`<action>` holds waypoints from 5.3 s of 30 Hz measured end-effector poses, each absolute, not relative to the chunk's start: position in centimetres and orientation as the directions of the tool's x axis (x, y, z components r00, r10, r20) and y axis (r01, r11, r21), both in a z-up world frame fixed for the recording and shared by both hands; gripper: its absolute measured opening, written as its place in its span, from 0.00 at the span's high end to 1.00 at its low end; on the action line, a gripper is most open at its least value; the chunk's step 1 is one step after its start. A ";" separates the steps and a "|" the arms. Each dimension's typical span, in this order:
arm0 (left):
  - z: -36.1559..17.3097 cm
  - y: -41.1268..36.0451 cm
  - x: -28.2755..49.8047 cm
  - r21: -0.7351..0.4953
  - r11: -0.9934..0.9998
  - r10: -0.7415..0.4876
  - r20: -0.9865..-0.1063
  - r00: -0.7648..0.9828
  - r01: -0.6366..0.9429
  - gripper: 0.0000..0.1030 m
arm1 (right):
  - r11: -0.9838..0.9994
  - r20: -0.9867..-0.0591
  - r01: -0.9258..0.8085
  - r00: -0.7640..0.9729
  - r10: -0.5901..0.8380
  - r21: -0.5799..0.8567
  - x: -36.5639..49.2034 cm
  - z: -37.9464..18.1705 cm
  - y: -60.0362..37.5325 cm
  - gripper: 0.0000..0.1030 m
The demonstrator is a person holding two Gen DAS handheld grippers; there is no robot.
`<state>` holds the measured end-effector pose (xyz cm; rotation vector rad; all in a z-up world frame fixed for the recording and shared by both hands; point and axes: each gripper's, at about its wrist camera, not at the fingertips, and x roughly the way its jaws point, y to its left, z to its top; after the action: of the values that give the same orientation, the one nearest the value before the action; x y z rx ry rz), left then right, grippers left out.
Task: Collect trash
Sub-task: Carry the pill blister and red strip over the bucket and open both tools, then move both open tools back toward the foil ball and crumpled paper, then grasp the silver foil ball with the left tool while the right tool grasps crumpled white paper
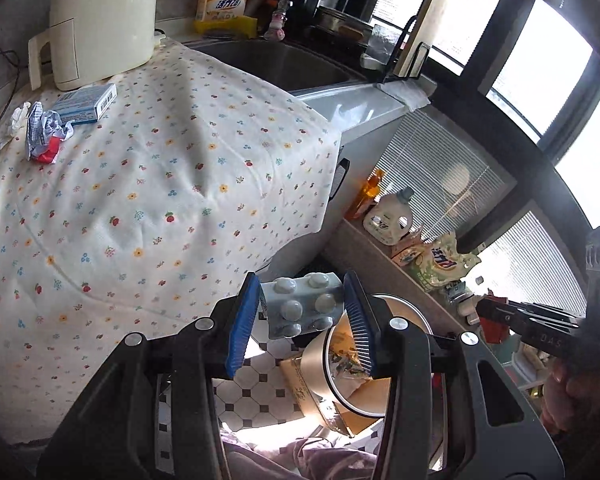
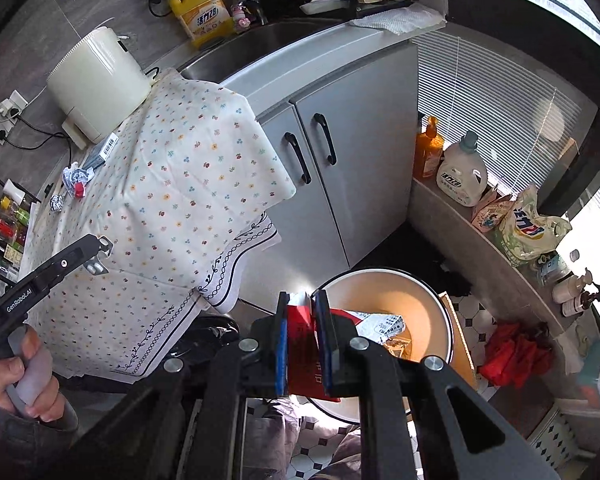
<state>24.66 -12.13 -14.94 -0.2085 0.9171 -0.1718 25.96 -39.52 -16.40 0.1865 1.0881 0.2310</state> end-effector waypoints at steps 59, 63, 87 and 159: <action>-10.8 1.1 20.9 -0.223 0.945 0.013 -0.706 0.708 -0.240 0.08 | 0.905 -0.770 -0.361 0.503 0.392 0.224 31.0 -11.0 -27.1 0.08; -10.1 4.6 19.4 -0.210 0.936 0.062 -0.693 0.718 -0.284 0.07 | 0.879 -0.762 -0.419 0.486 0.428 0.227 32.0 -10.4 -22.6 0.08; -9.3 23.7 19.0 -0.220 0.885 0.175 -0.659 0.731 -0.411 0.06 | 0.798 -0.736 -0.562 0.442 0.513 0.219 36.8 -9.7 0.0 0.08; -12.6 22.3 15.4 -0.240 0.800 0.225 -0.730 0.645 -0.550 0.61 | 0.691 -0.772 -0.689 0.310 0.555 0.220 34.5 -11.2 4.3 0.70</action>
<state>15.37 22.34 -12.59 -0.4725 0.7482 0.4598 34.54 4.32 -11.16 -0.1617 0.9476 0.8261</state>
